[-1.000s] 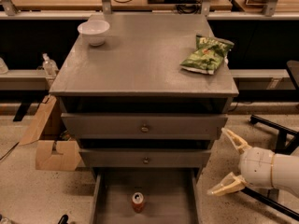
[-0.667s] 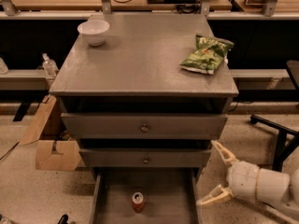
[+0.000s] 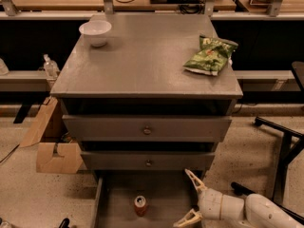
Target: Pick coke can from bottom drawer and place on counter
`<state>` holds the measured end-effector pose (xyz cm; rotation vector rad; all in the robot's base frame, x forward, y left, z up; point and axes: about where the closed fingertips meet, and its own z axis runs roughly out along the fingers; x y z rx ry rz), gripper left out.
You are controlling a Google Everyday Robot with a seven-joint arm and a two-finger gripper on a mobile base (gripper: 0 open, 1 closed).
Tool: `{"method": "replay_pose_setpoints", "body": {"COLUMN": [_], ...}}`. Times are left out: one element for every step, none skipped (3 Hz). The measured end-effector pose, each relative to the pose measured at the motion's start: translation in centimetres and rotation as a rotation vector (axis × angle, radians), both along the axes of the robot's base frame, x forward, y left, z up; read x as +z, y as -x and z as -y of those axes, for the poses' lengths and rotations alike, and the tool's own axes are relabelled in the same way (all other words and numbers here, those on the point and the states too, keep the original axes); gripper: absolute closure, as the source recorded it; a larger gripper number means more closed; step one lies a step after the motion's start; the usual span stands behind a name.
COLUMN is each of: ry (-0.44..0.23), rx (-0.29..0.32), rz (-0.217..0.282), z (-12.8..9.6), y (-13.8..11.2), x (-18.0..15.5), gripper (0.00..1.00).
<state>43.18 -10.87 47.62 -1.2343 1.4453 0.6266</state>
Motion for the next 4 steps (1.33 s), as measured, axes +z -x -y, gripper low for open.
{"method": "replay_pose_setpoints", "body": {"ry": [0.0, 0.012, 0.001, -0.033], "rx": [0.0, 0.022, 0.112, 0.153], "rz": [0.0, -0.023, -0.078, -0.078], "z": [0.0, -1.4, -6.7, -10.1], "y": [0.0, -0.6, -2.8, -4.3], "x": [0.0, -2.0, -9.8, -14.7], "gripper": [0.0, 0.0, 0.0, 0.0]}}
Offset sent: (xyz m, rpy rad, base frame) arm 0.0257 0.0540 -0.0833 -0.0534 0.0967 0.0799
